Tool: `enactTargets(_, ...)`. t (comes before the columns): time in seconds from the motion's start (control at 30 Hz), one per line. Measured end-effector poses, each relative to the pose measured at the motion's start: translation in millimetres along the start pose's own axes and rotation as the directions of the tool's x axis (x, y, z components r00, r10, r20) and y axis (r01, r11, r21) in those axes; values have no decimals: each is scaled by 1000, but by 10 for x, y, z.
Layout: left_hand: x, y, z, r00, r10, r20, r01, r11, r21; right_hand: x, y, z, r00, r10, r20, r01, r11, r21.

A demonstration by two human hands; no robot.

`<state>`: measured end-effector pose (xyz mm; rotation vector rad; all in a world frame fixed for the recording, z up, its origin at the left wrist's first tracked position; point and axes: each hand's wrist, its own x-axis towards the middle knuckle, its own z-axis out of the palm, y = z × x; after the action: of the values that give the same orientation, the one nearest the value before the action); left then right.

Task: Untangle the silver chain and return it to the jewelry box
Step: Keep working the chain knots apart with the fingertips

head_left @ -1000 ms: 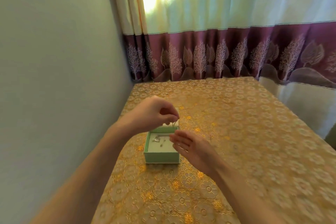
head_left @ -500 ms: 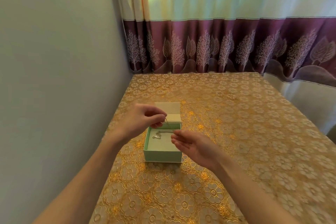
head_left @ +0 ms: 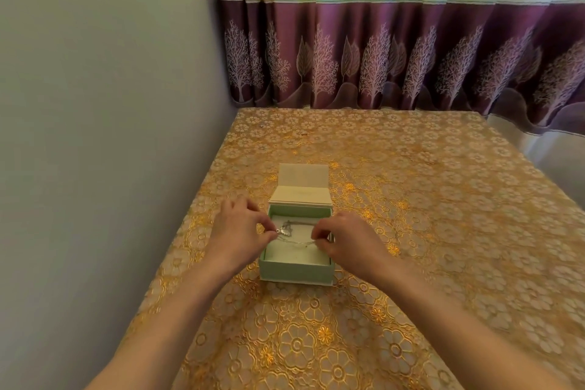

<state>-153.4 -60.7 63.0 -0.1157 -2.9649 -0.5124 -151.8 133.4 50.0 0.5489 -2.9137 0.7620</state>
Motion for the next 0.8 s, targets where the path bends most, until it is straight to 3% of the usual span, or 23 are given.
enactTargets(0.17, 28, 33, 67, 1000, 26, 11, -27, 997, 78, 19, 8, 54, 999, -35, -14, 34, 998, -62)
enactTargets(0.4, -119, 86, -77, 973, 65, 223, -91, 990, 108, -207, -58, -165, 1000, 7, -2, -7, 1000, 29)
enactTargets(0.57, -405, 280, -383, 962, 151, 226, -155, 988, 1, -595, -161, -480, 999, 35, -10, -34, 994, 103)
enactTargets(0.67, -715, 468, -525, 967, 214, 140, -205, 976, -78, -910, -255, -670, 998, 57, -25, -53, 989, 135)
enactTargets(0.8, -1218, 715, -535, 969, 240, 49, -212, 922, -323, -1352, -291, -823, 996, 91, -19, -85, 973, 215)
